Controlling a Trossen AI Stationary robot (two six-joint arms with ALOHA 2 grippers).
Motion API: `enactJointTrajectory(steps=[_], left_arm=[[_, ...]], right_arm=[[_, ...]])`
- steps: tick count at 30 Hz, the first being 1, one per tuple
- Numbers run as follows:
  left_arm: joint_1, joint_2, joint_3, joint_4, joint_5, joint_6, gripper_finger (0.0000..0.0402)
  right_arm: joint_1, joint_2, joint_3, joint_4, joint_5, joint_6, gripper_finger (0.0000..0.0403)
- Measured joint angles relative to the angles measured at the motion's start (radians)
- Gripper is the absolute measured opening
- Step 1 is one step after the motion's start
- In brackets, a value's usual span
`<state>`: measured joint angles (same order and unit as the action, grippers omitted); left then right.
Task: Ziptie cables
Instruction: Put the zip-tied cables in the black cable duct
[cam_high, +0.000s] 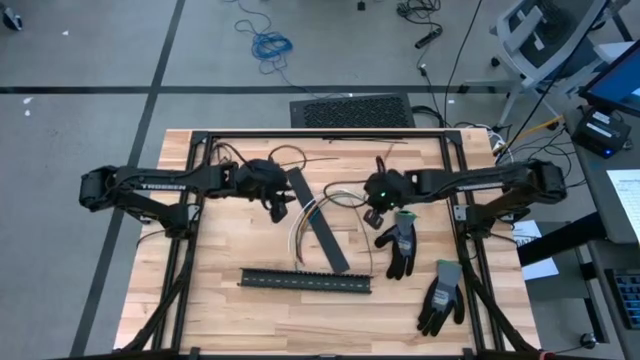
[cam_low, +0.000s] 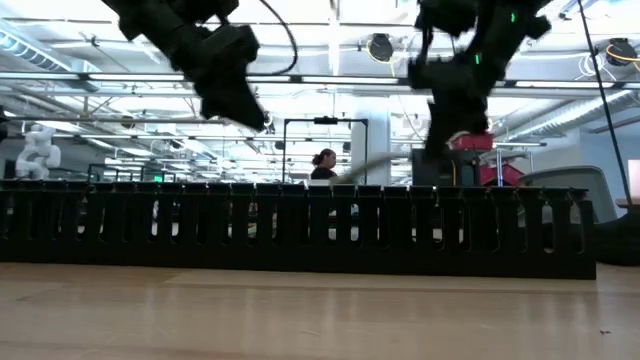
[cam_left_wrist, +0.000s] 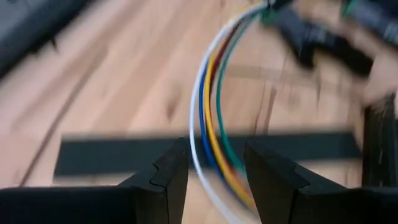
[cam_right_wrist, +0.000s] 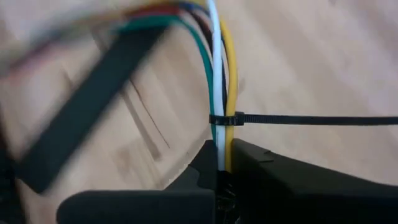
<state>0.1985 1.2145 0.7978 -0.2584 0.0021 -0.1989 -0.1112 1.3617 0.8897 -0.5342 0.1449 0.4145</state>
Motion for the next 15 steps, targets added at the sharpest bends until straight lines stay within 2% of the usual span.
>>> enactJointTrajectory(steps=[4, 8, 11, 15], left_arm=[[0.026, 0.014, 0.001, 0.198, 0.029, -0.012, 0.015], [0.062, 0.014, 0.036, 0.297, 0.091, -0.066, 0.015], [0.098, 0.014, 0.076, 0.315, 0.169, -0.123, 0.015], [0.142, 0.014, 0.121, 0.368, 0.324, -0.191, 0.015]], right_arm=[[-0.001, -0.023, 0.072, -0.014, 0.015, -0.025, 0.0], [-0.001, -0.029, 0.182, -0.035, 0.021, -0.076, 0.0], [0.002, -0.027, 0.261, -0.067, 0.033, -0.118, 0.0], [0.002, -0.029, 0.356, -0.108, 0.032, -0.161, 0.0]])
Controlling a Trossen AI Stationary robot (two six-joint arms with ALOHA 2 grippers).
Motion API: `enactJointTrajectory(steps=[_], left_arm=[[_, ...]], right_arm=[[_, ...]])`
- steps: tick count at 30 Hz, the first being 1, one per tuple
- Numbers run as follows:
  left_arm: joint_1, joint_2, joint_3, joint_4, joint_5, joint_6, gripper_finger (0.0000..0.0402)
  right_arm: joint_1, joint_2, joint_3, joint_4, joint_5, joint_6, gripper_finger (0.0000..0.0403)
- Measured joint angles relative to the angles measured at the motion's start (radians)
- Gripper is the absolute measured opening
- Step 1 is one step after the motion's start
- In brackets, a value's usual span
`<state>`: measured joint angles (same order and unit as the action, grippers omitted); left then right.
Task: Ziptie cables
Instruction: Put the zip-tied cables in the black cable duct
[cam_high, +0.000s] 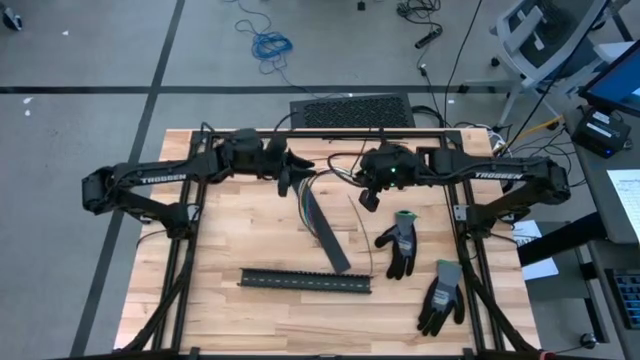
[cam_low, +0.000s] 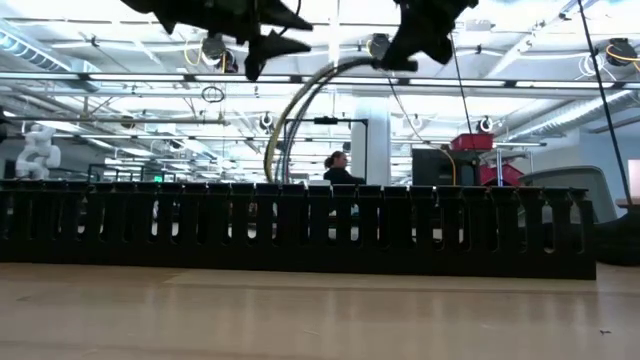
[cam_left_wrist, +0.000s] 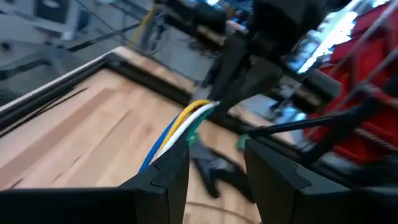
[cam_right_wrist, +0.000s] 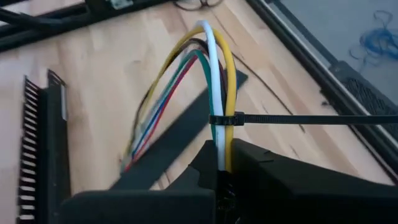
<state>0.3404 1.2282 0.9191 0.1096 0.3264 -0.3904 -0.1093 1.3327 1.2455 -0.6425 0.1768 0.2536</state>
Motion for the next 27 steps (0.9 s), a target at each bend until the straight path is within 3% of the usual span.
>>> enactJointTrajectory(steps=[9, 15, 18, 22, 27], left_arm=[[0.12, 0.0, 0.065, 0.001, 0.062, 0.003, 0.015], [0.142, 0.043, 0.065, 0.016, 0.32, -0.155, 0.015], [0.126, 0.058, 0.065, 0.07, 0.395, -0.211, 0.015], [0.116, 0.063, 0.064, 0.18, 0.418, -0.259, 0.015], [0.116, 0.063, 0.064, 0.166, 0.418, -0.278, 0.015]], right_arm=[[0.041, 0.0, 0.083, -0.017, -0.052, -0.013, 0.0], [0.06, 0.002, 0.09, 0.002, -0.052, -0.026, 0.0], [0.058, 0.003, 0.09, 0.035, -0.049, -0.035, 0.0], [0.059, 0.003, 0.09, 0.053, -0.049, -0.038, 0.0], [0.059, 0.003, 0.09, 0.073, -0.05, -0.039, 0.0]])
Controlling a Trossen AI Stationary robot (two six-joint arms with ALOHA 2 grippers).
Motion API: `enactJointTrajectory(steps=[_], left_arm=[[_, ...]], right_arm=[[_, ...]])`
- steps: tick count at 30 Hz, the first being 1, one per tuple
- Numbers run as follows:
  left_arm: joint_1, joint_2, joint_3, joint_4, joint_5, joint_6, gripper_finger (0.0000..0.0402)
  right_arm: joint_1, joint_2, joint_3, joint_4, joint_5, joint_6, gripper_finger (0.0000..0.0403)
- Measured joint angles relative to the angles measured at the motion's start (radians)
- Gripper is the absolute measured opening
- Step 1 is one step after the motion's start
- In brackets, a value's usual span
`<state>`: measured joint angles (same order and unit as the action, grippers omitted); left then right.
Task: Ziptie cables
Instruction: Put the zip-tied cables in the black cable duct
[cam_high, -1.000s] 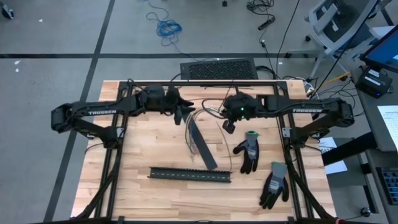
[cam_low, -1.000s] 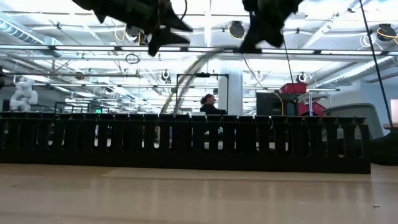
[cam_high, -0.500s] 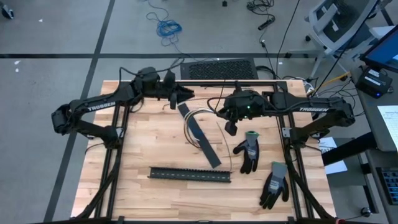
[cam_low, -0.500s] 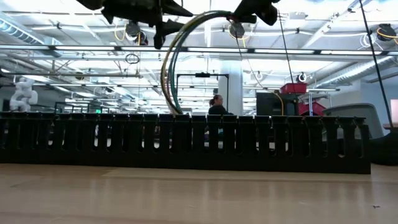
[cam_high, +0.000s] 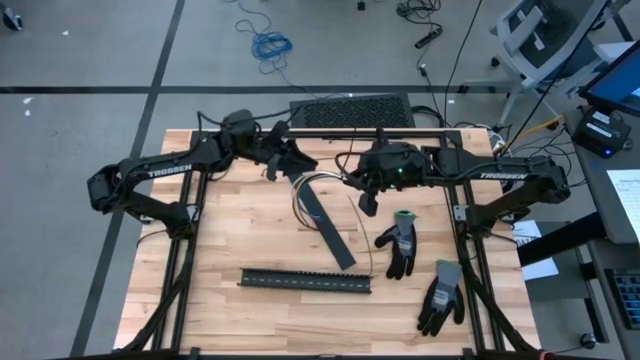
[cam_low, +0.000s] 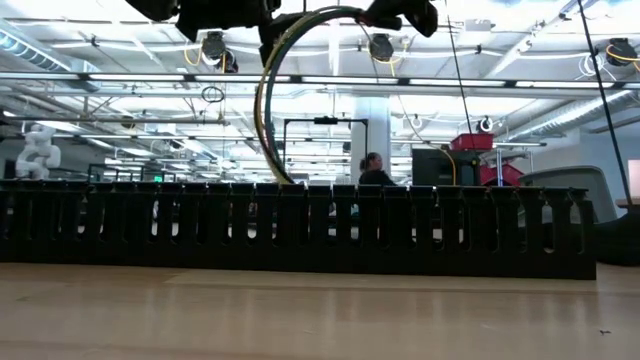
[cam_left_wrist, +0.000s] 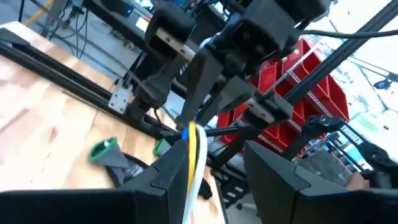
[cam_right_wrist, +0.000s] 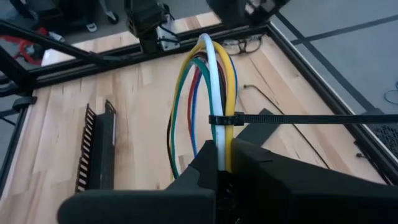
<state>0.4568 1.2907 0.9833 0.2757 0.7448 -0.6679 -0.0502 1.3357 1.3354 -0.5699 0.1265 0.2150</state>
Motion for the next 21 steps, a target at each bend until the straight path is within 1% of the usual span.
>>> enactJointTrajectory(steps=[10, 17, 21], left_arm=[[-0.002, 0.021, 0.0, -0.048, -0.009, 0.037, 0.015], [-0.015, 0.025, 0.0, -0.045, 0.035, 0.017, 0.015], [-0.032, 0.026, 0.0, -0.042, 0.08, -0.033, 0.015]], right_arm=[[0.0, 0.0, 0.0, 0.029, -0.024, 0.0, 0.0], [-0.001, 0.0, 0.0, 0.023, -0.024, -0.008, 0.0], [0.0, 0.0, 0.0, 0.022, -0.024, -0.014, 0.0]])
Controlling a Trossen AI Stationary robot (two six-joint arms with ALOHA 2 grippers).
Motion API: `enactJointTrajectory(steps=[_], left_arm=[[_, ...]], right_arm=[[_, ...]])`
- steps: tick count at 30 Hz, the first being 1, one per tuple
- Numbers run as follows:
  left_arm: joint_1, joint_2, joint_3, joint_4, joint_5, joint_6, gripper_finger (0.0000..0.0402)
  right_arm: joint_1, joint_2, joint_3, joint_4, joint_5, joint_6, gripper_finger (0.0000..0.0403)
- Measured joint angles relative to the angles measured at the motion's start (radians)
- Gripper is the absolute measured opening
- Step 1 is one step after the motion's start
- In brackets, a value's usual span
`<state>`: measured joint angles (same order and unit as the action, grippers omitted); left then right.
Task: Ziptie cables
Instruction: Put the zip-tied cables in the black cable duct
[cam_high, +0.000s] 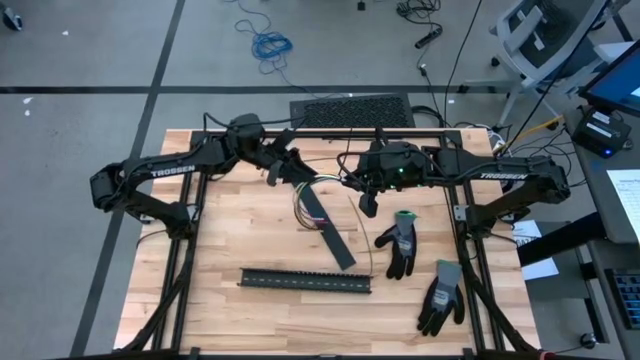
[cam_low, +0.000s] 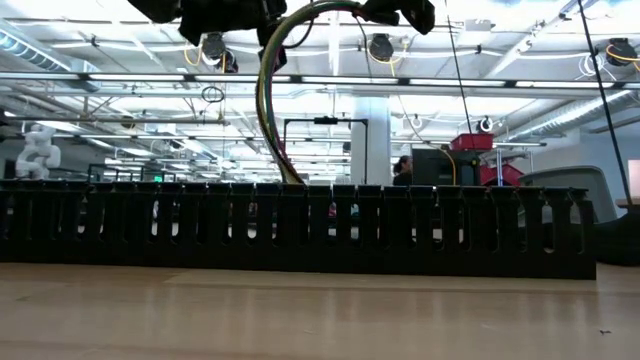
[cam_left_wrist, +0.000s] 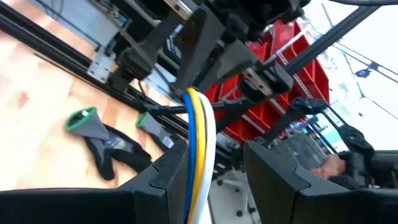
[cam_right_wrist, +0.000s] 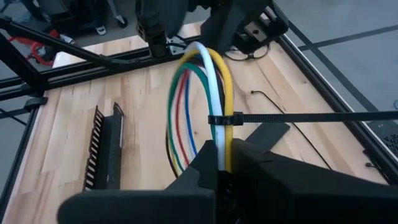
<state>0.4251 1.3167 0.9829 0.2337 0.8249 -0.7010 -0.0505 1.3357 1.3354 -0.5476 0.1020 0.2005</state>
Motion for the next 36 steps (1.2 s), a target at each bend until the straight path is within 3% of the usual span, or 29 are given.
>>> enactJointTrajectory(steps=[10, 15, 21, 28, 36], left_arm=[[-0.058, 0.0, 0.0, -0.019, -0.001, 0.017, 0.015], [-0.059, 0.005, 0.0, -0.036, -0.077, 0.081, 0.015], [-0.069, 0.004, 0.0, -0.035, -0.046, 0.063, 0.015], [-0.072, 0.004, 0.0, -0.074, -0.013, 0.059, 0.015], [-0.072, 0.004, -0.001, -0.128, -0.049, 0.183, 0.015]], right_arm=[[0.0, 0.0, 0.0, 0.037, 0.005, -0.002, 0.0], [-0.001, 0.0, 0.0, 0.074, 0.01, 0.013, 0.0], [0.0, 0.0, 0.0, 0.053, 0.015, 0.009, 0.0], [-0.002, -0.01, 0.0, 0.042, 0.075, -0.01, 0.0], [-0.019, -0.092, 0.0, 0.042, 0.204, -0.003, 0.0]])
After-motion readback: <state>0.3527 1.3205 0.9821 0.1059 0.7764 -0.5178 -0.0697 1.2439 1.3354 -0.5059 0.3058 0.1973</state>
